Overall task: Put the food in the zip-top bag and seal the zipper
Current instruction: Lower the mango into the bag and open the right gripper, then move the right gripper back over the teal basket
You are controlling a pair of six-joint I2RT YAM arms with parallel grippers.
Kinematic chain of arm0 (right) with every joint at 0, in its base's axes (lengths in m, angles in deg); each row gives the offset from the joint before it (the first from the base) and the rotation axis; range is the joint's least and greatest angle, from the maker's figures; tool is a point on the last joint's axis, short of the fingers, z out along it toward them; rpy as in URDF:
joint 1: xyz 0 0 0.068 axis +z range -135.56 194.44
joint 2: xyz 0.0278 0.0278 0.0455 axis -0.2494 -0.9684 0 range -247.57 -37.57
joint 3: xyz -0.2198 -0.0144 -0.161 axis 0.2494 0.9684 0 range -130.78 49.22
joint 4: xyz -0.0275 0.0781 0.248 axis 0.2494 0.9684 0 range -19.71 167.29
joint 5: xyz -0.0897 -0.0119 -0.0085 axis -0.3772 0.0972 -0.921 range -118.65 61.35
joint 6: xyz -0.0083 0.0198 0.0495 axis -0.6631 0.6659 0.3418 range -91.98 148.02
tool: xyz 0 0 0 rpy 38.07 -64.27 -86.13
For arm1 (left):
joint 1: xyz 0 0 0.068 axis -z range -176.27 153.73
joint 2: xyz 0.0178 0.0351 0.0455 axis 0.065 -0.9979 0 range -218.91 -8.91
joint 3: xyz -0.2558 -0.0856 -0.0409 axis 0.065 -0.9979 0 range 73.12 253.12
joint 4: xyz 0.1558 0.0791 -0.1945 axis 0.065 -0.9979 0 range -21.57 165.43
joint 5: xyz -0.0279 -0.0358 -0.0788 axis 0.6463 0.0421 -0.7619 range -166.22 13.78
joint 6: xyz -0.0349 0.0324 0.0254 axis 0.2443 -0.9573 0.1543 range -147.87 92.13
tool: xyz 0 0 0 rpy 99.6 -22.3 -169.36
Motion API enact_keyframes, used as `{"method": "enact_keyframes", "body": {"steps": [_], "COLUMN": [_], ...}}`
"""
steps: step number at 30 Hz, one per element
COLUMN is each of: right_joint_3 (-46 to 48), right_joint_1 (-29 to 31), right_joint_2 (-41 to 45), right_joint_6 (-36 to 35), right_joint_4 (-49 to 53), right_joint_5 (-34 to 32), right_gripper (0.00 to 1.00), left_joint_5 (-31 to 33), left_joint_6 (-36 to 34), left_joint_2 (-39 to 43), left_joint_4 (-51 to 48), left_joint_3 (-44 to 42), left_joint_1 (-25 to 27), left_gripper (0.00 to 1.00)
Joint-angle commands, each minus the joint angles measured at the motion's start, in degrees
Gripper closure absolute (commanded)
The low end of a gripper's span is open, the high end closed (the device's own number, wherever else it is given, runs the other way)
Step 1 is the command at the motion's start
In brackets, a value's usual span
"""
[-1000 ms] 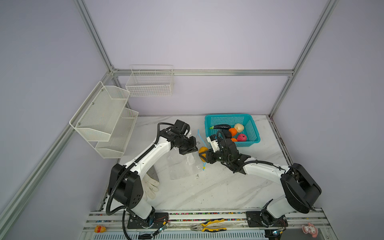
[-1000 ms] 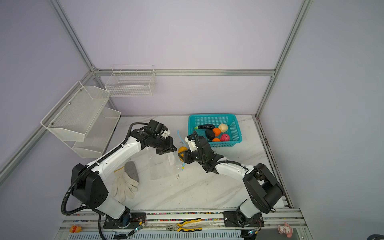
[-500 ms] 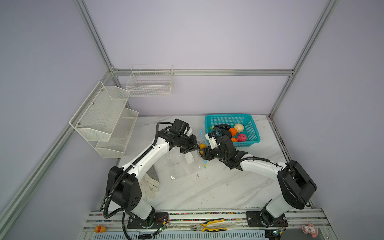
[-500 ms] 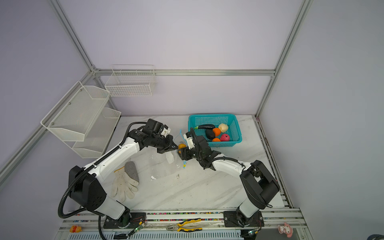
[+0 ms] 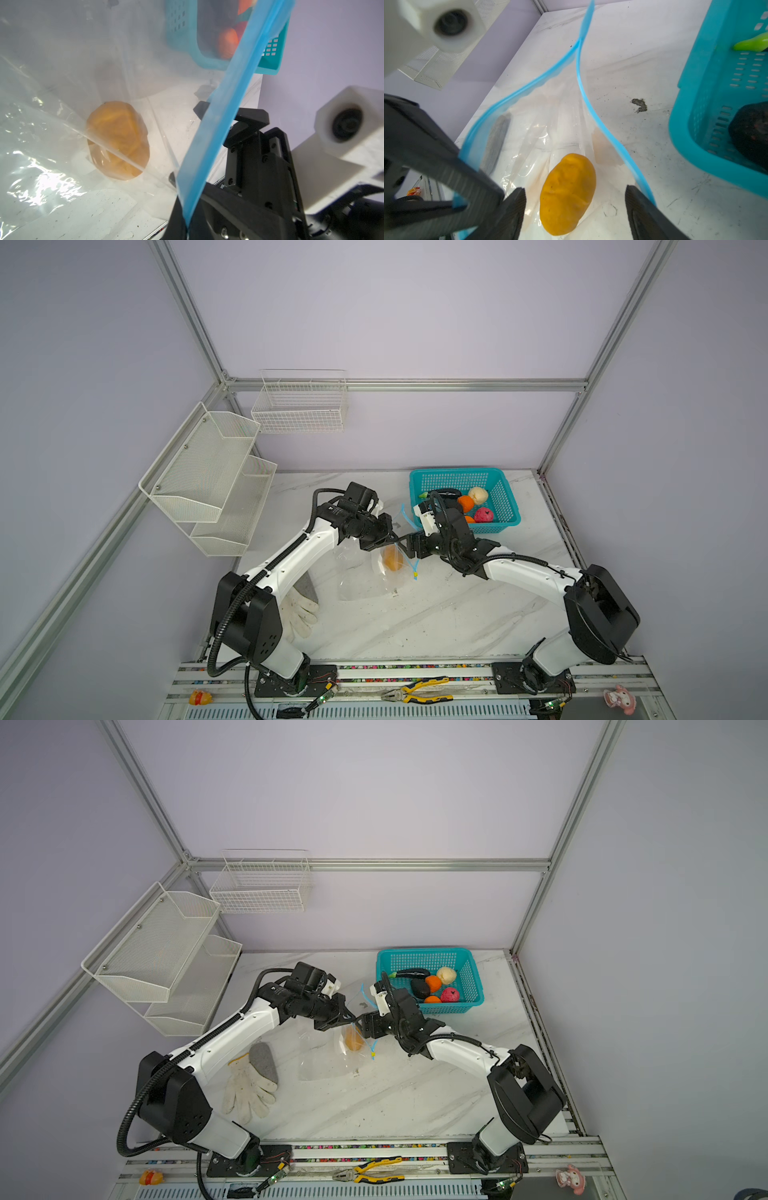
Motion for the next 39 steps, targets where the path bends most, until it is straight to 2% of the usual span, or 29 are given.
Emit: {"method": "enact_keyframes", "body": {"steps": [1,5,9,12,17,20,24,29,39], "right_joint_3": [-2.3,-3.4,-6.9,-12.1,-24.2,-31.0,-36.6,-37.1,-41.2], "right_joint_1": [0.4,0.4,-0.8,-5.6,-12.5,-16.5,-19.9,-23.6,-25.5], "right_joint_2": [4.9,8.7,10.6,5.7,-8.1,-16.7,-24.9,-29.0,-35.1], "right_joint_6": [-0.4,0.4,-1.7,-3.8,-7.5,-8.5,-10.6,-11.4,-11.9], "right_joint_4": [2.6,7.1,14.6,18.5,23.9,25.9,29.2,28.6,27.7], "right_joint_5": [-1.3,-3.9,-13.0,-15.5,-23.8,-24.0,-27.6,-25.9,-25.0], "right_gripper": [0.22,0.24,0.26,0.27,0.32,0.35,0.35,0.37,0.38], "left_joint_5": [-2.7,-4.3,-4.7,-5.3,-5.8,-6.1,-6.5,-6.6,-6.4], "left_joint_6": [1.4,2.1,1.9,1.4,0.9,0.5,-0.3,-0.7,-1.0], "left_joint_2": [1.9,2.2,1.9,1.1,0.3,-0.3,-0.9,-0.6,-0.5], "left_joint_4": [3.4,4.2,3.9,3.3,3.3,2.5,1.7,1.5,1.4], "left_joint_3": [-2.9,-3.2,-2.8,-2.4,-1.9,-1.3,-0.8,-0.9,-1.0], "left_joint_1": [-1.1,-2.4,-3.1,-3.2,-3.2,-3.2,-3.2,-3.3,-3.3], "left_gripper": [1.00,1.00,1.00,1.00,1.00,1.00,1.00,1.00,1.00]}}
